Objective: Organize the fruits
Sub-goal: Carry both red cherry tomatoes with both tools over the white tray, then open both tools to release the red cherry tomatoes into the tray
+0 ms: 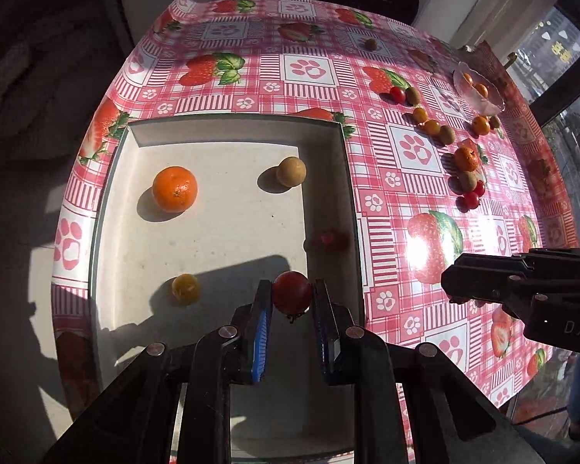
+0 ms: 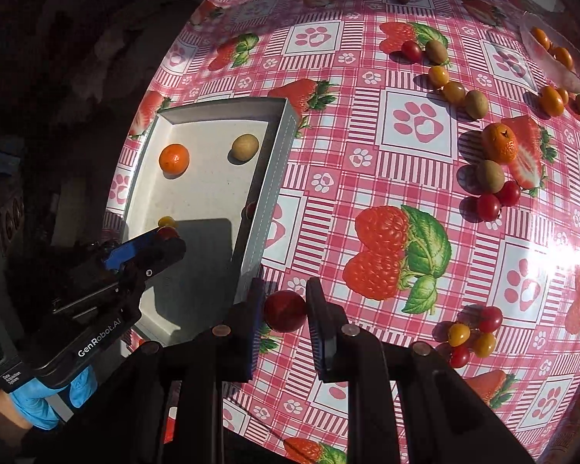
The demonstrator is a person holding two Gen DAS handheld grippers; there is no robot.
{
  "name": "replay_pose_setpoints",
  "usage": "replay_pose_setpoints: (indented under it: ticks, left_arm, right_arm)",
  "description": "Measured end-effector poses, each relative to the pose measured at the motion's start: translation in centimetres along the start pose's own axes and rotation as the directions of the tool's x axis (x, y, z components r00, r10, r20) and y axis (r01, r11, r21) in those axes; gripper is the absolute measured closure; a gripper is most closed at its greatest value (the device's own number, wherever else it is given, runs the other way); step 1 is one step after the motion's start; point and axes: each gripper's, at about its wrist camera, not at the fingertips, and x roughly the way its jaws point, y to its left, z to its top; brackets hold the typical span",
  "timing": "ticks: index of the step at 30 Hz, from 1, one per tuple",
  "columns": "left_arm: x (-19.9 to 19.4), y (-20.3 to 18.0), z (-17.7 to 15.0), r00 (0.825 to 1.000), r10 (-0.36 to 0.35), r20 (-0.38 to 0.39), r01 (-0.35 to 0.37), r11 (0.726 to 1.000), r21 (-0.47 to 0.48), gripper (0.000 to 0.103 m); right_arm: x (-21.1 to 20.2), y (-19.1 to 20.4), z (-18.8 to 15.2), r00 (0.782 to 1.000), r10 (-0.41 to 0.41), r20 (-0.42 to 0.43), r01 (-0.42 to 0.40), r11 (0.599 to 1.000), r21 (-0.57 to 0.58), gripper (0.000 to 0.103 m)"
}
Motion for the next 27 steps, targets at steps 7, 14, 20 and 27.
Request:
replay_pose_setpoints:
  ticks: [7,14,20,27]
  left_arm:
    - [0.3,4.8,-1.9,0.999,0.048,-0.023,-0.05,0.994,-0.101,0.081]
    - [1.8,7.5,-3.8,0.993,0.097,-0.073,-0.107,0.984,-0.142,0.081]
    - [3.3,8.0,-4.1,0.988,0.117,-0.096,-0.13,0.981,-0.145,0.081]
    - [3.9,7.8,-4.1,0.986,0.134,-0.104,-0.146,0.982,-0.123,0.071]
  right_arm:
    - [3.8,3.7,5.6,0.997,0.023,-0.067,-0.029,0.996,-0.085,0.079]
    - [8.5,7.3,7.2,0.99,-0.016,-0.139,-0.006,0.988,-0.154,0.079]
    - [11.0,8.9,7.6,0.984,-0.073,-0.163,0.04,0.98,-0.197,0.079]
    - [12.6,9.9,6.9,0.975,-0.137,-0.175,0.092,0.965,-0.244,0.076]
